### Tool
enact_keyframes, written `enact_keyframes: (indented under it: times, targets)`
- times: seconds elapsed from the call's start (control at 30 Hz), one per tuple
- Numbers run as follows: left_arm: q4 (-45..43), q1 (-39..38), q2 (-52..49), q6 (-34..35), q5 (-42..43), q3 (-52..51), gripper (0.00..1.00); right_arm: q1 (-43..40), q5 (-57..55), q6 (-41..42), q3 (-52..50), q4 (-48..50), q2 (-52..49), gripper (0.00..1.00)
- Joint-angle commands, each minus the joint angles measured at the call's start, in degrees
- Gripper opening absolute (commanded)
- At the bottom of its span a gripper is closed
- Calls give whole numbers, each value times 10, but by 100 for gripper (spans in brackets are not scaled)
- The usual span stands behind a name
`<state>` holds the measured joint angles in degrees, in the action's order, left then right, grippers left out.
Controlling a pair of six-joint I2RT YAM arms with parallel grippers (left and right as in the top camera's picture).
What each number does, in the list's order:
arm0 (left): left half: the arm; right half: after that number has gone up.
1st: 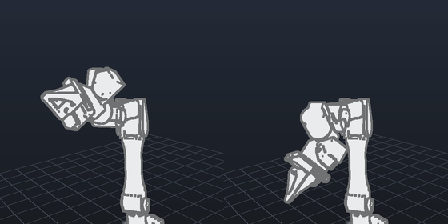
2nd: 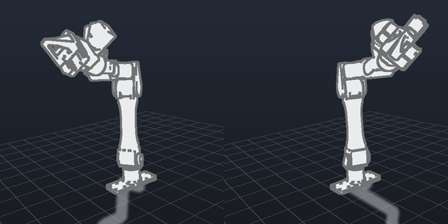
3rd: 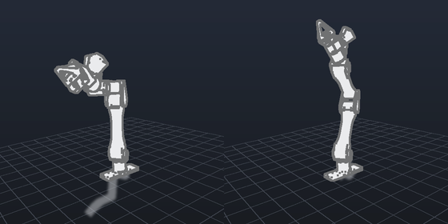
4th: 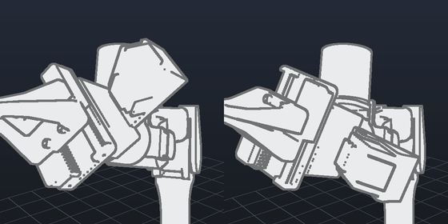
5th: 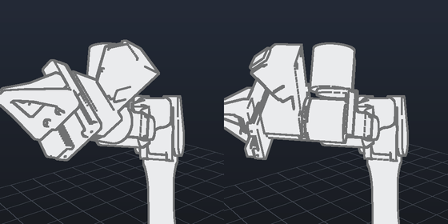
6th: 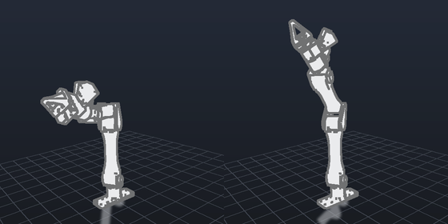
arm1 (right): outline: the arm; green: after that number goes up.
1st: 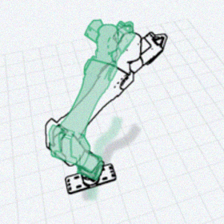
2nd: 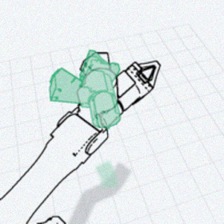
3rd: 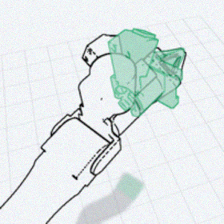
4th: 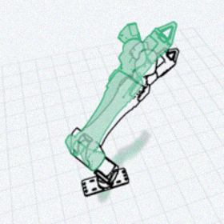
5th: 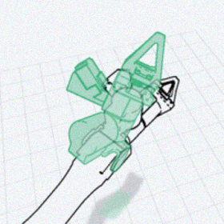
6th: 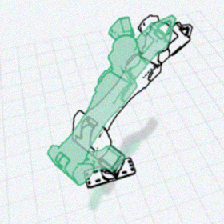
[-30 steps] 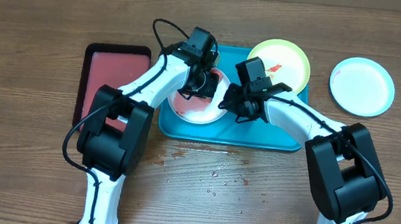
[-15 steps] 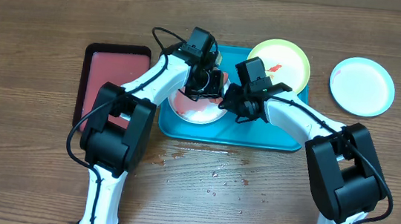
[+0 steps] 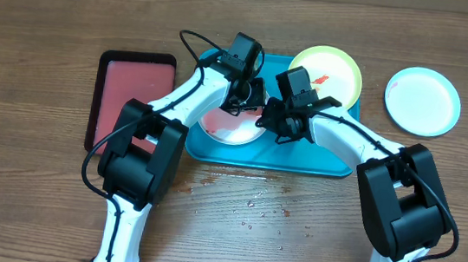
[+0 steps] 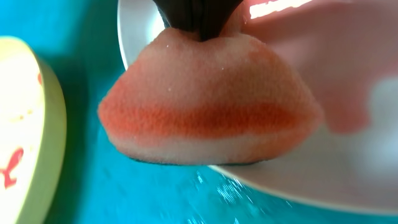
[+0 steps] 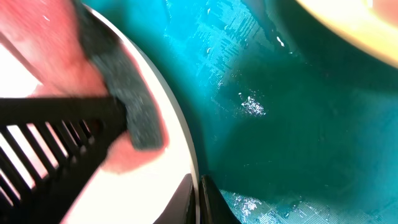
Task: Clean dirty plates on tray and stack at the side
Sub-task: 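Scrub the white plate with the sponge while the right gripper holds its rim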
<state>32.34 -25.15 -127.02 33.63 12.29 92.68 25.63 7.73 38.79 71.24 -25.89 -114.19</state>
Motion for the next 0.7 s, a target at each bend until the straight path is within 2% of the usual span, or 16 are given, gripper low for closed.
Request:
enact_keyframes:
  times: [0.0,0.27,0.67]
  targets:
    - [-3,8,-30,41,-95,-9,4,3,9,-2,-3,-9,-10,4]
    - [46,32,-29,40,-148,5,4,3,9,-2,-3,-11,-10,4]
    - [215,57,-29,-5,-174,58,4,3,10,-2,-3,-12,-10,4]
